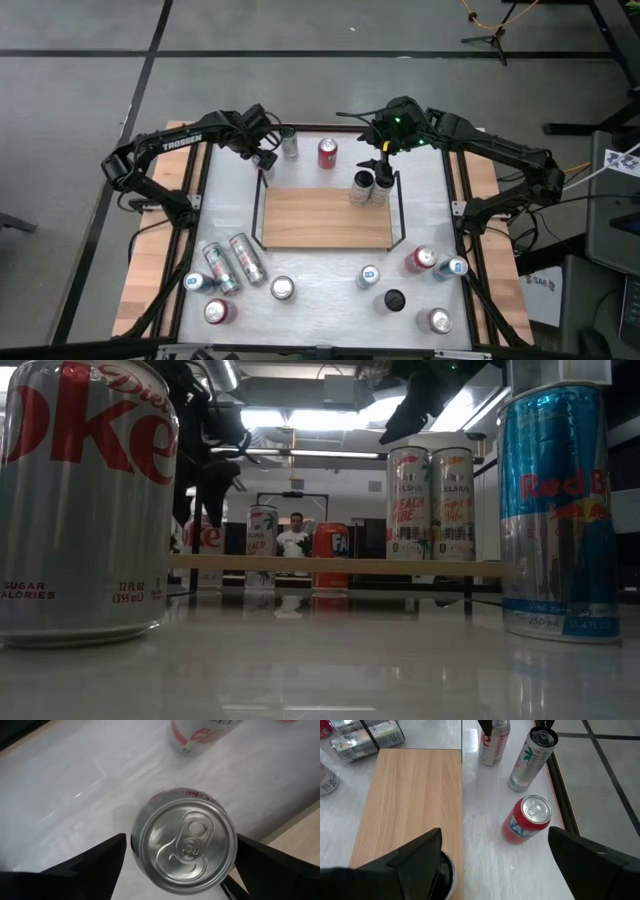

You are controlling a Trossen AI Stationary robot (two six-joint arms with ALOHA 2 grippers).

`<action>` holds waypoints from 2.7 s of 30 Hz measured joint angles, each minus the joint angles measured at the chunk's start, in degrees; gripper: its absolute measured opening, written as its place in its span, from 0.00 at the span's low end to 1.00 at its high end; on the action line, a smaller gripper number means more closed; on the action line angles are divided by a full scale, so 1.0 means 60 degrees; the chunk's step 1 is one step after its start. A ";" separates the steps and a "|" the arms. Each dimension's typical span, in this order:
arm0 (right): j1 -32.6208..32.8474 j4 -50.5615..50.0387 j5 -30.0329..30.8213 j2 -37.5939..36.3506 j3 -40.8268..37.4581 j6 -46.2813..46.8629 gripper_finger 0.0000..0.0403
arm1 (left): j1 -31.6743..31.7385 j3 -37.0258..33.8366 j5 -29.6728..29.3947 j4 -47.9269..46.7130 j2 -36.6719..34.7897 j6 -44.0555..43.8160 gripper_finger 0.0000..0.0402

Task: Place canned beverage on shelf
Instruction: Put the top left silver-red soda can on the shelf

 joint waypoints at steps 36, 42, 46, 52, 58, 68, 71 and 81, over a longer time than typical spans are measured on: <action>0.0001 -0.0006 0.0000 0.0000 0.0000 0.0000 0.89 | 0.0006 0.0018 -0.0267 0.0179 0.0724 -0.1165 0.84; 0.0001 -0.0007 -0.0003 0.0000 0.0000 0.0000 0.89 | 0.0007 0.0018 -0.0334 0.0172 0.0731 -0.1459 0.84; 0.0002 -0.0007 0.0000 0.0000 0.0000 0.0000 0.89 | 0.0007 0.0018 -0.0334 0.0170 0.0731 -0.1497 0.79; 0.0004 -0.0004 -0.0003 0.0000 0.0000 0.0000 0.89 | 0.0035 0.0026 -0.0318 0.0183 0.0722 -0.1957 0.72; 0.0004 -0.0007 -0.0003 0.0000 0.0000 0.0000 0.89 | 0.0057 0.0198 -0.0290 0.0158 0.0742 -0.2209 0.71; 0.0003 -0.0010 0.0000 0.0000 0.0000 0.0000 0.89 | 0.0240 0.1958 -0.0247 -0.0301 0.0738 -0.2445 0.71; 0.0004 -0.0011 -0.0002 0.0000 0.0000 0.0000 0.89 | 0.0219 0.2690 -0.0223 -0.1037 0.0738 -0.2473 0.71; 0.0003 -0.0029 -0.0002 0.0000 0.0000 0.0002 0.89 | -0.0478 0.4911 0.0119 -0.3004 0.0727 -0.3720 0.71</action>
